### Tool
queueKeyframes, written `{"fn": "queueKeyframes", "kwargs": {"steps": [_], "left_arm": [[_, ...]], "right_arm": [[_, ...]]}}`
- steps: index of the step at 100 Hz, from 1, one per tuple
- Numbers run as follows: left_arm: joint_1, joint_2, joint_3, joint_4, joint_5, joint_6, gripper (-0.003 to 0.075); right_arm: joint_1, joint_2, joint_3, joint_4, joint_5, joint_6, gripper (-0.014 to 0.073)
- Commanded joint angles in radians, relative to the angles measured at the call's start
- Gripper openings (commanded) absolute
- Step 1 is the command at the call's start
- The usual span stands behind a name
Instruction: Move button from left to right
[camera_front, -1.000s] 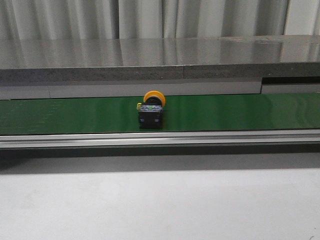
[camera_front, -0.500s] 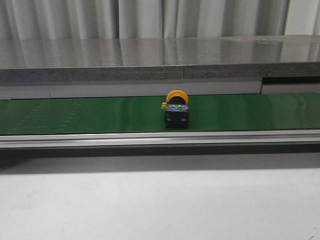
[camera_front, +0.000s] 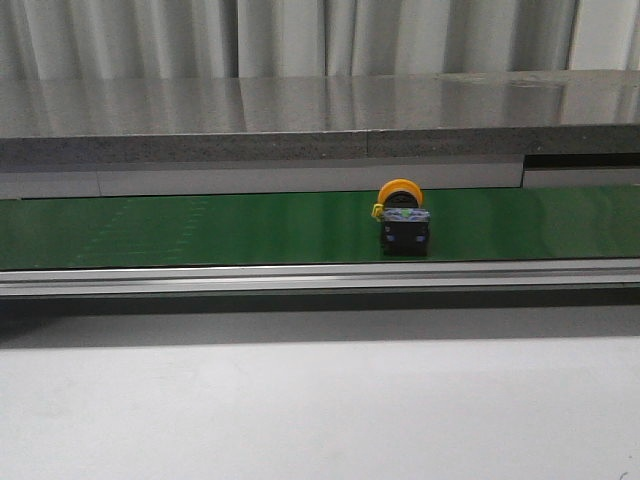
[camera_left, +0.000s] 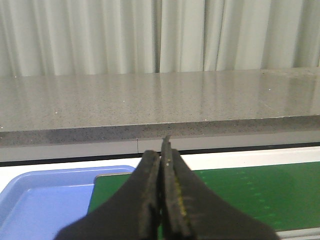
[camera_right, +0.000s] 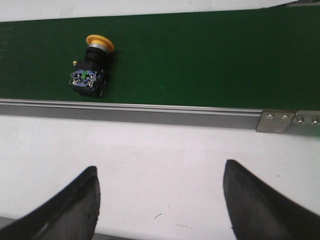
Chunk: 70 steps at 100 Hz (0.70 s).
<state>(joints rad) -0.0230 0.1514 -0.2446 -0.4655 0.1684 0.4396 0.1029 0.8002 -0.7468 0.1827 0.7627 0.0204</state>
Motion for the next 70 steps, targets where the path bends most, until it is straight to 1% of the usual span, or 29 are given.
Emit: {"fn": "queueKeyframes", "kwargs": {"steps": [1, 21, 45, 70], "left_arm": [[-0.007, 0.009, -0.027, -0.013, -0.078, 0.001, -0.002], [-0.007, 0.009, -0.027, -0.013, -0.078, 0.001, -0.002], [-0.007, 0.009, -0.027, -0.013, -0.078, 0.001, -0.002], [-0.007, 0.009, -0.027, -0.013, -0.078, 0.001, -0.002]], "right_arm": [[-0.001, 0.048, -0.046, 0.013, -0.073, -0.002, 0.0531], [-0.001, 0.219, -0.115, 0.014, -0.083, -0.054, 0.0531], [-0.001, 0.419, -0.229, 0.014, -0.082, -0.057, 0.0531], [-0.001, 0.559, -0.313, 0.017, -0.086, -0.083, 0.0531]]}}
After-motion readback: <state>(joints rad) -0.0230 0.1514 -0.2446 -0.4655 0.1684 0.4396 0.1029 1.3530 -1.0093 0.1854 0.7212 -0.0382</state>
